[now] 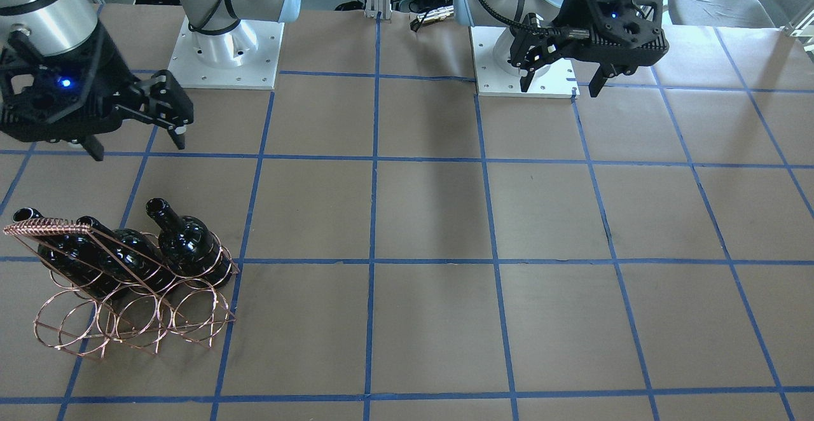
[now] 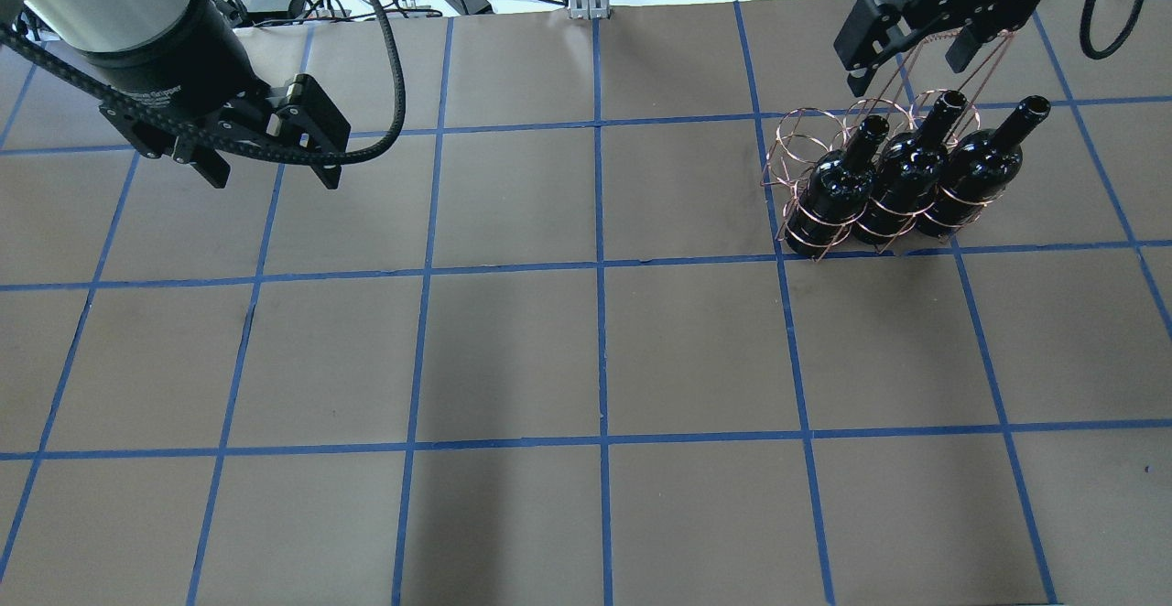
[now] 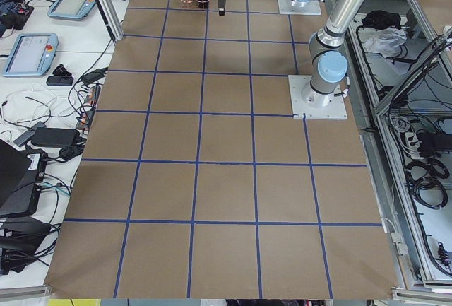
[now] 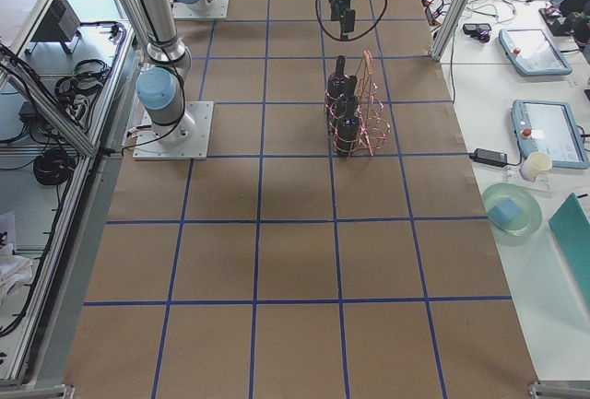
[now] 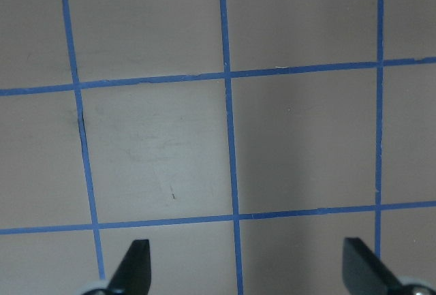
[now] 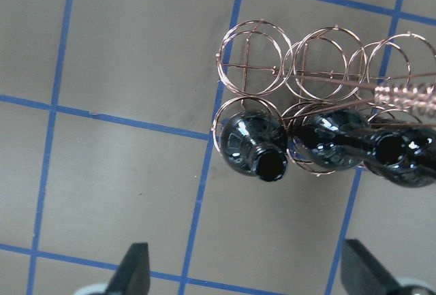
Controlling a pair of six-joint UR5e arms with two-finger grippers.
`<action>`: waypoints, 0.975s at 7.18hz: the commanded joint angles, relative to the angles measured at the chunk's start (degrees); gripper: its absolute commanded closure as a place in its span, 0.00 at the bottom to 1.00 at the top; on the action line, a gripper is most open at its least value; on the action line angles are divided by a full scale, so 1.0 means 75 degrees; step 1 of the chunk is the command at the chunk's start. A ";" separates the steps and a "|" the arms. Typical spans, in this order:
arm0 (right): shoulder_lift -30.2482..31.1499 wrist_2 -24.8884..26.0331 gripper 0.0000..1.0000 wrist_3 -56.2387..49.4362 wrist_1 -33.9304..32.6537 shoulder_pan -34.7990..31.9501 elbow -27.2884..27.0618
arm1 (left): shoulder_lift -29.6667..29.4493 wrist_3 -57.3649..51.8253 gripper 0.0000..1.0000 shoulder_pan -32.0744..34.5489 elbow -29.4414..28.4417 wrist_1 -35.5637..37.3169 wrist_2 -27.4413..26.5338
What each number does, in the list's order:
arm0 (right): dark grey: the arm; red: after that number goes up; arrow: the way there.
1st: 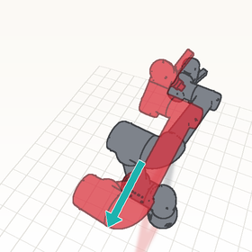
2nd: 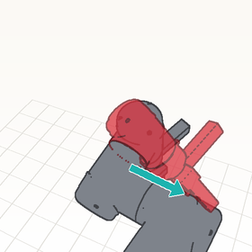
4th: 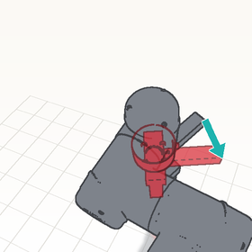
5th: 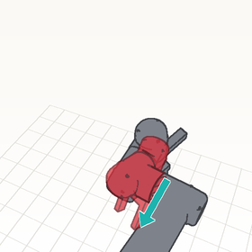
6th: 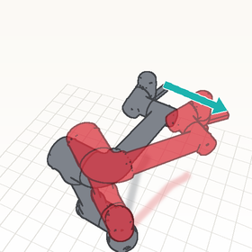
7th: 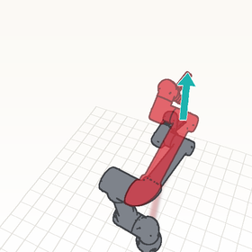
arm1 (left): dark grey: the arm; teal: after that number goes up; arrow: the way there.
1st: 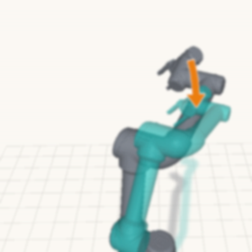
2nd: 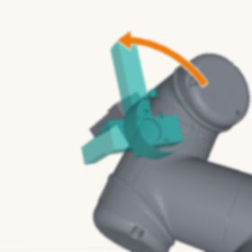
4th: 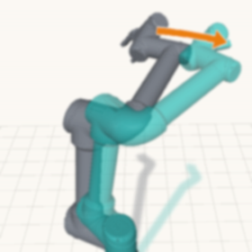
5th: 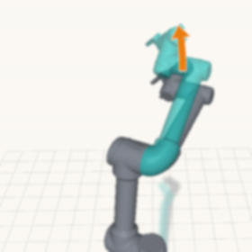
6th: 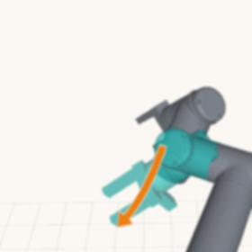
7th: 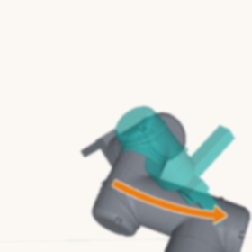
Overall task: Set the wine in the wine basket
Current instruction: 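Open the right gripper and raise it away from the rack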
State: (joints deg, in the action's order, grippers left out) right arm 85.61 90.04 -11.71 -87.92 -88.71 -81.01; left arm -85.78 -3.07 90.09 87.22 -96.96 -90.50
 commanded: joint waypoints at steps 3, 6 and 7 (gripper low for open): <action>0.0082 0.0065 0.00 0.2171 0.0040 -0.1215 -0.0133 | 0.0000 0.0000 0.00 0.0000 0.0008 0.0014 0.0008; 0.0081 0.0088 0.00 0.2043 0.0098 -0.1052 -0.0145 | 0.0000 0.0000 0.00 0.0000 0.0008 0.0026 -0.0004; 0.0116 0.0088 0.00 0.2053 0.0098 -0.0982 -0.0145 | 0.0000 0.0011 0.00 0.0000 -0.0004 0.0026 -0.0004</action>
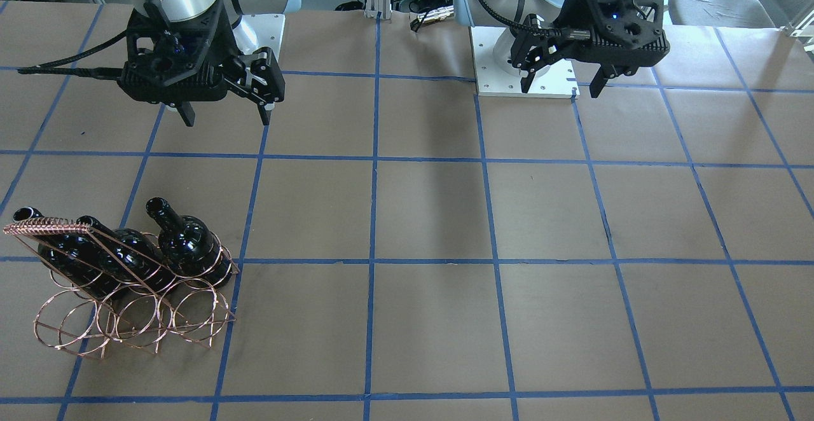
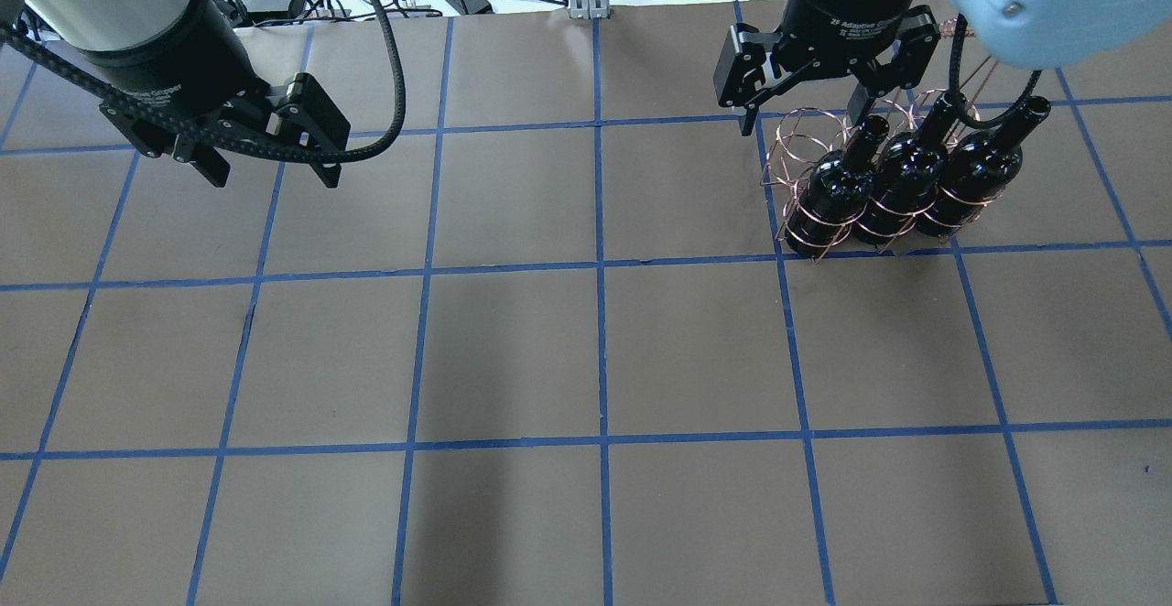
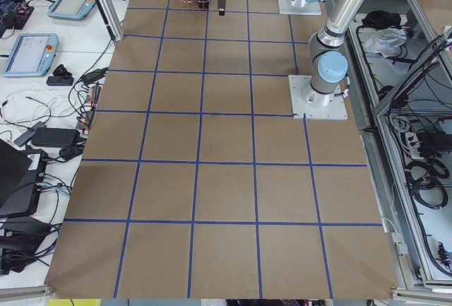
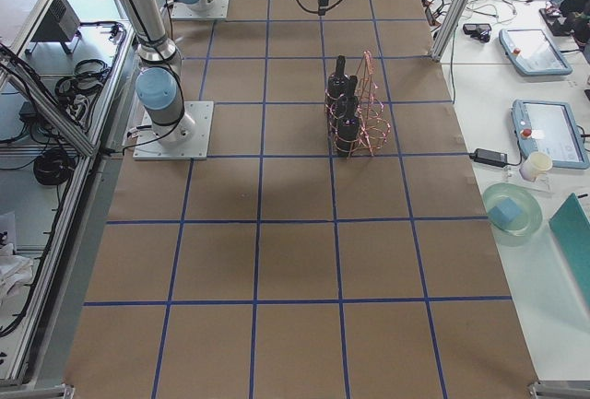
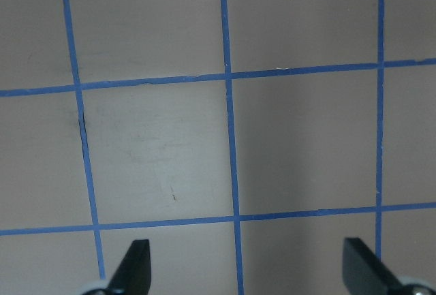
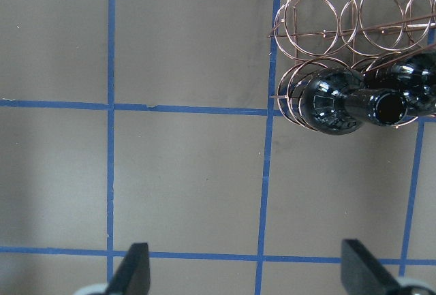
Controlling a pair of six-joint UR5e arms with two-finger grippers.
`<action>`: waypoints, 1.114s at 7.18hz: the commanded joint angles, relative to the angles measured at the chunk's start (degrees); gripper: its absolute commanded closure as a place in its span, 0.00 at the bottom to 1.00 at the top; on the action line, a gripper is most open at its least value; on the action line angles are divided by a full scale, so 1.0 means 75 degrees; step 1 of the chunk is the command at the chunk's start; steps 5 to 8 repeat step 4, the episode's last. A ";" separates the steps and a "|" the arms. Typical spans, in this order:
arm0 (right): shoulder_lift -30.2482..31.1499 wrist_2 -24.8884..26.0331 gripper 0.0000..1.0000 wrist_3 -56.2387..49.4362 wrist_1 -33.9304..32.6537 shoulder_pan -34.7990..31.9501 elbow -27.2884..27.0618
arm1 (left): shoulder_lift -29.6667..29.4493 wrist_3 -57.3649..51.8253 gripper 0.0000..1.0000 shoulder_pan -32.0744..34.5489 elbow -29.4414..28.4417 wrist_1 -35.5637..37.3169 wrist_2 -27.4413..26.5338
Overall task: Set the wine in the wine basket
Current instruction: 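Open the right gripper and raise it away from the rack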
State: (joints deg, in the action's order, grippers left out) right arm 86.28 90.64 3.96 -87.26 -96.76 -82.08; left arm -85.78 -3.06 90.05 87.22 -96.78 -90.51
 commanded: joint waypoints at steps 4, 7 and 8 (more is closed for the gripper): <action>0.0097 0.0008 0.00 0.0034 0.0055 0.0127 -0.0013 | 0.0012 0.0009 0.00 -0.0007 0.0007 -0.0010 -0.0002; 0.0097 0.0008 0.00 0.0034 0.0055 0.0127 -0.0013 | 0.0012 0.0009 0.00 -0.0007 0.0007 -0.0010 -0.0002; 0.0097 0.0008 0.00 0.0034 0.0055 0.0127 -0.0013 | 0.0012 0.0009 0.00 -0.0007 0.0007 -0.0010 -0.0002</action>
